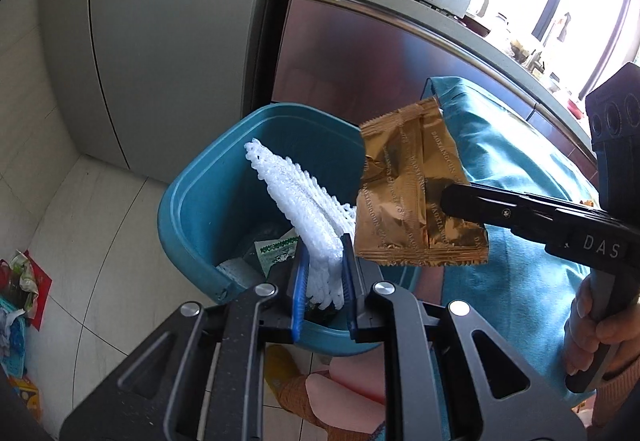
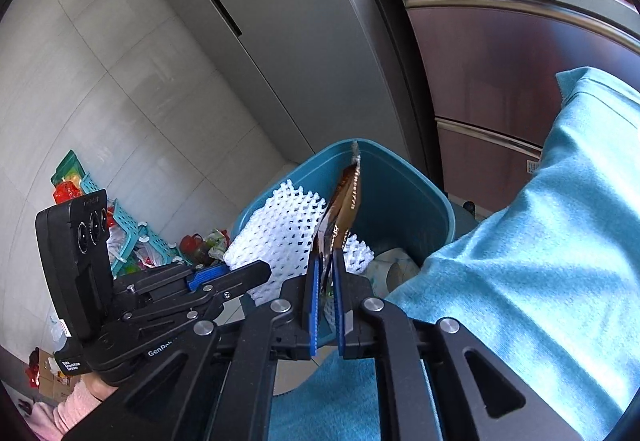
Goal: Collect trash
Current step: 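Open both tools over the teal bin to drop net and wrapper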
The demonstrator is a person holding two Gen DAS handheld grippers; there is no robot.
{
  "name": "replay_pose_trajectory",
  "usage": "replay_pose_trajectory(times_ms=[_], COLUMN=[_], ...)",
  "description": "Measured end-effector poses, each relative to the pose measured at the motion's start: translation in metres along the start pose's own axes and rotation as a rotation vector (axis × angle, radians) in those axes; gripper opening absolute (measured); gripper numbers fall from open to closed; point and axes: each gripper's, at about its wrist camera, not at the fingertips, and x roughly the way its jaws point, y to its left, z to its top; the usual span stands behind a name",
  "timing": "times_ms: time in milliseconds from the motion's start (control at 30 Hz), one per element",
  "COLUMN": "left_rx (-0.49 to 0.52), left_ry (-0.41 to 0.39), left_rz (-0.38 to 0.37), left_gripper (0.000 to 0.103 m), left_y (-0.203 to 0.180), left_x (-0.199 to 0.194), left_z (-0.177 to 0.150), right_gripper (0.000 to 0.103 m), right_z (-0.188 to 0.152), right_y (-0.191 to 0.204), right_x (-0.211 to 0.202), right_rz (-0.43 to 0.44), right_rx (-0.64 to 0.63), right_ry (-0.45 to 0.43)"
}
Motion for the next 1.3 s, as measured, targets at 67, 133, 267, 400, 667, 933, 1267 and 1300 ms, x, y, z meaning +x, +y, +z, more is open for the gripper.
replay_pose_trajectory(times_ms=[67,133,267,400,667,933,1267,1300], left_rx=[-0.011,-0.02,-0.05,-0.074,-0.08,-0.034,0.113,0.131], left_ry=[0.009,0.014,0.016,0.019,0.013,-0.078,-0.146,-0.147], left_rz=[-0.001,0.0,0.003,0.011,0.014,0.006,-0.146,-0.169], left_gripper=[0.016,0.016,0.016,0.021,0.027,0.033,0.04,0.04], left_y=[0.0,0.001,0.003,0.007,0.007,-0.005,-0.068,-0.076], left_x=[0.006,0.013,0.025,0.035,0.04,0.007,-0.031,-0.035], left_z=[0.0,0.001,0.001,-0.002,-0.008,-0.006,-0.004,-0.006], right_gripper=[0.007,0.007,0.024,0.026,0.027,0.034,0.04,0.04], right_z=[0.0,0.0,0.001,-0.001,-0.011,-0.025,-0.057,-0.061], right_y=[0.0,0.0,-0.001,-0.004,-0.013,-0.022,-0.038,-0.042], right_x=[0.004,0.007,0.008,0.005,-0.008,-0.048,-0.126,-0.134], right_rz=[-0.001,-0.002,-0.009,-0.005,0.007,0.022,-0.023,-0.035], right_rx=[0.002,0.008,0.018,0.039,0.046,0.032,0.026,0.031], right_ry=[0.006,0.011,0.014,0.013,-0.008,-0.073,-0.204,-0.219])
